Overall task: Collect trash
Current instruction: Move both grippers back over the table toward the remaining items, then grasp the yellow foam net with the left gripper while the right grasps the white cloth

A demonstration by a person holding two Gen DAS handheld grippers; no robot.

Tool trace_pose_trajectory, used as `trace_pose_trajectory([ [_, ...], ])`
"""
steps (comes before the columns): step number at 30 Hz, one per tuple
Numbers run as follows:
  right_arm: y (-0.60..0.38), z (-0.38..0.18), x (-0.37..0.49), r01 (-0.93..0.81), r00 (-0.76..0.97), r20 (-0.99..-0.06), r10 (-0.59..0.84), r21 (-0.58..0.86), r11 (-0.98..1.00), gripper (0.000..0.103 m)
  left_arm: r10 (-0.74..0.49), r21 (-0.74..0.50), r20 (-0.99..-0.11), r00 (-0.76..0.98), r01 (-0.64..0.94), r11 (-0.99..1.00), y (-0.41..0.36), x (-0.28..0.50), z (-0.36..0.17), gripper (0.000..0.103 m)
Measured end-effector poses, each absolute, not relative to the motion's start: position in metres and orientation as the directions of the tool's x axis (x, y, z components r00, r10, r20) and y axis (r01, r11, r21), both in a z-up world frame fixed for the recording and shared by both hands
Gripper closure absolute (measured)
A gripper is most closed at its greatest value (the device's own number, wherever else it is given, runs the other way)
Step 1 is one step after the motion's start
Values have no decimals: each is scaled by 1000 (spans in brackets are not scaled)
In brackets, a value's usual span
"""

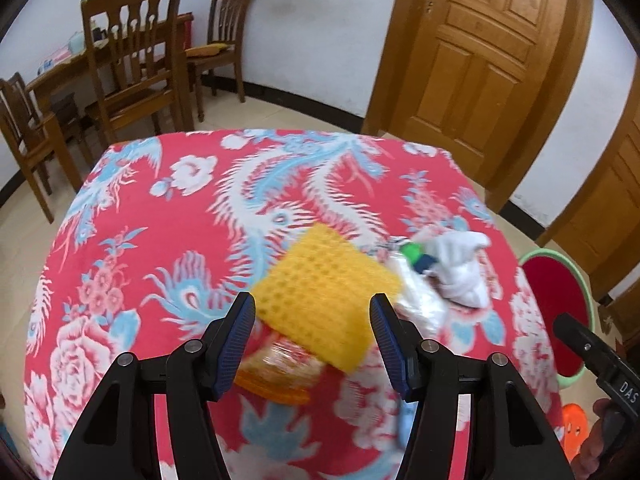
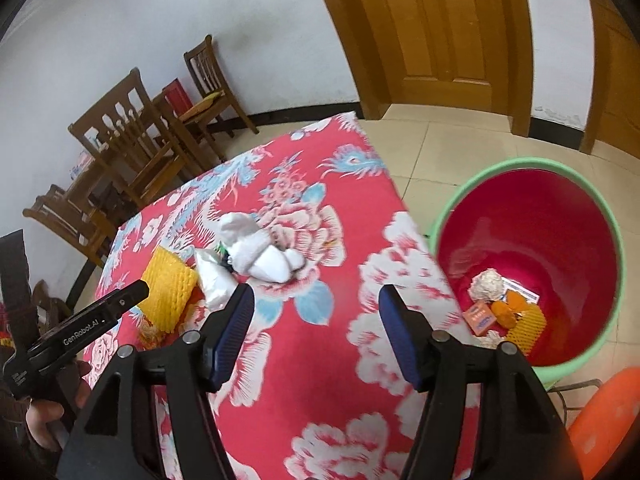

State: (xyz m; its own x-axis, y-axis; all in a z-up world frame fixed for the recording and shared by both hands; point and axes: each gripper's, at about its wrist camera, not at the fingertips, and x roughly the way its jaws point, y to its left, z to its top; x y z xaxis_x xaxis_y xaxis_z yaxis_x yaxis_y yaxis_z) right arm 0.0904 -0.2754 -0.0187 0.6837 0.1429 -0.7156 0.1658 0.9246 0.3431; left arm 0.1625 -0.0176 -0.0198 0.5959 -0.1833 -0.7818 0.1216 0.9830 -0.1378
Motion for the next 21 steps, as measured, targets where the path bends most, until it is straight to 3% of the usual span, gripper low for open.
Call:
trace_pose_trajectory([
  [16, -236, -46, 152, 140, 626, -765, 151, 301, 943, 35, -290, -227, -783, 550, 182, 957, -9, 185, -42, 41],
  [21, -231, -55, 164, 146, 611, -780, 133, 276, 950, 42, -357, -292, -771, 528, 205, 934, -6, 187, -47, 62],
])
